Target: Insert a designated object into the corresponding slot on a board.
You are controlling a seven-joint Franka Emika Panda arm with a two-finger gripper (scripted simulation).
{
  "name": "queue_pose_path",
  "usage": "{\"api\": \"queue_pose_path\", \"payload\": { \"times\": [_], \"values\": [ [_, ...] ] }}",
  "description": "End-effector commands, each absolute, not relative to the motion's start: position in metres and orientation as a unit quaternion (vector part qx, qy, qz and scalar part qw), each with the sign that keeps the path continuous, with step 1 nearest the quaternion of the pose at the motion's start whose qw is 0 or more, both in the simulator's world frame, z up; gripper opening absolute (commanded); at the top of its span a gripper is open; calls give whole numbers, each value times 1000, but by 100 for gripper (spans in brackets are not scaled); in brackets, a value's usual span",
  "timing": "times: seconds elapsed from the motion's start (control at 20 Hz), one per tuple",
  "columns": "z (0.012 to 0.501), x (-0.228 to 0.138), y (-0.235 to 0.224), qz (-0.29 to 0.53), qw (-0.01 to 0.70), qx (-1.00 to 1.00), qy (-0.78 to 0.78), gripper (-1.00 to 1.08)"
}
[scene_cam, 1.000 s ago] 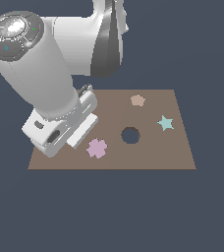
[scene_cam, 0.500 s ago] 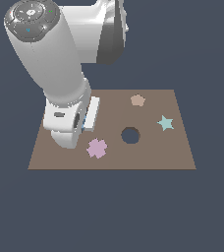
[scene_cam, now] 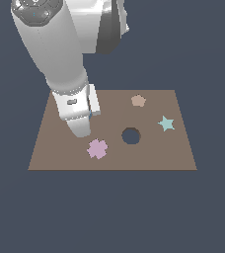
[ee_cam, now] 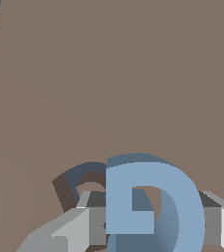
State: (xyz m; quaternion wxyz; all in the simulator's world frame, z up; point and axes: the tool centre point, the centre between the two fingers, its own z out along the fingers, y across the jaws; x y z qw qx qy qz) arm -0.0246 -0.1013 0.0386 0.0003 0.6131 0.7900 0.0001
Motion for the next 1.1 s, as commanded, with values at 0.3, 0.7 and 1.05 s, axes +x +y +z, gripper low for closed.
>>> {"api": "queue_pose_path", "payload": {
  "times": [0.3, 0.7, 1.05],
  "values": [
    [40, -41, -108, 0, 0, 517, 856, -100],
    [40, -49, -114, 0, 0, 466, 885, -100],
    [40, -51, -116, 0, 0, 452, 892, -100]
  ]
}}
